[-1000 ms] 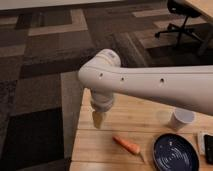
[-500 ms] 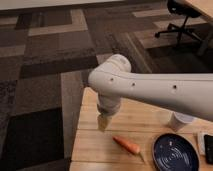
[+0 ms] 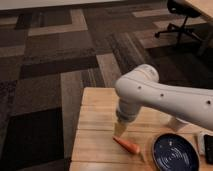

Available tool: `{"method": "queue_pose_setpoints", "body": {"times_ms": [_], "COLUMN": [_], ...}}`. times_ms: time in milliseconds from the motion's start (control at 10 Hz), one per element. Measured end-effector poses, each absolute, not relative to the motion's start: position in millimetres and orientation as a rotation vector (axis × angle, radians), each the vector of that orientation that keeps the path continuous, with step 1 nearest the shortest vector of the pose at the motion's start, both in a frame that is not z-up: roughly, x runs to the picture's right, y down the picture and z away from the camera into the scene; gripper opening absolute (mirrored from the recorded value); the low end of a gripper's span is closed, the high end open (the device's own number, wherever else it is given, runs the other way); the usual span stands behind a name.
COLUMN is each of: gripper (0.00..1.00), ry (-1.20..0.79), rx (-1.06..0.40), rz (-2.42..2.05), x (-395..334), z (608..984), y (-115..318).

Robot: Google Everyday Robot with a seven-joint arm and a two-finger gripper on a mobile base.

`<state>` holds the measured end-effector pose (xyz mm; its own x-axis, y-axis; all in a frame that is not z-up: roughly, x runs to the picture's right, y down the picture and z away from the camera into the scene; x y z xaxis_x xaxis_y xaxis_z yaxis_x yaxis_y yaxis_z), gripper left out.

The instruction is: Place the pepper in the ceramic cup

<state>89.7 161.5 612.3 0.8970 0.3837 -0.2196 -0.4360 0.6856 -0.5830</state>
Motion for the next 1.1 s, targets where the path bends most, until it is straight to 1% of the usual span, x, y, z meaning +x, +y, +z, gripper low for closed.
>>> {"method": "queue_pose_setpoints", "body": {"times_ms": [100,600,900,1100], "gripper": [0.65,0.65,0.65,0.65], "ry": [0.078,0.117,0.197,0.199], "rx": [-0.66,-0.61,-0.616,-0.619], "rz": [0.456,0.458,0.51,0.546], "x": [107,112,119,115], "z": [616,626,637,649], "y": [172,210,233,249]}}
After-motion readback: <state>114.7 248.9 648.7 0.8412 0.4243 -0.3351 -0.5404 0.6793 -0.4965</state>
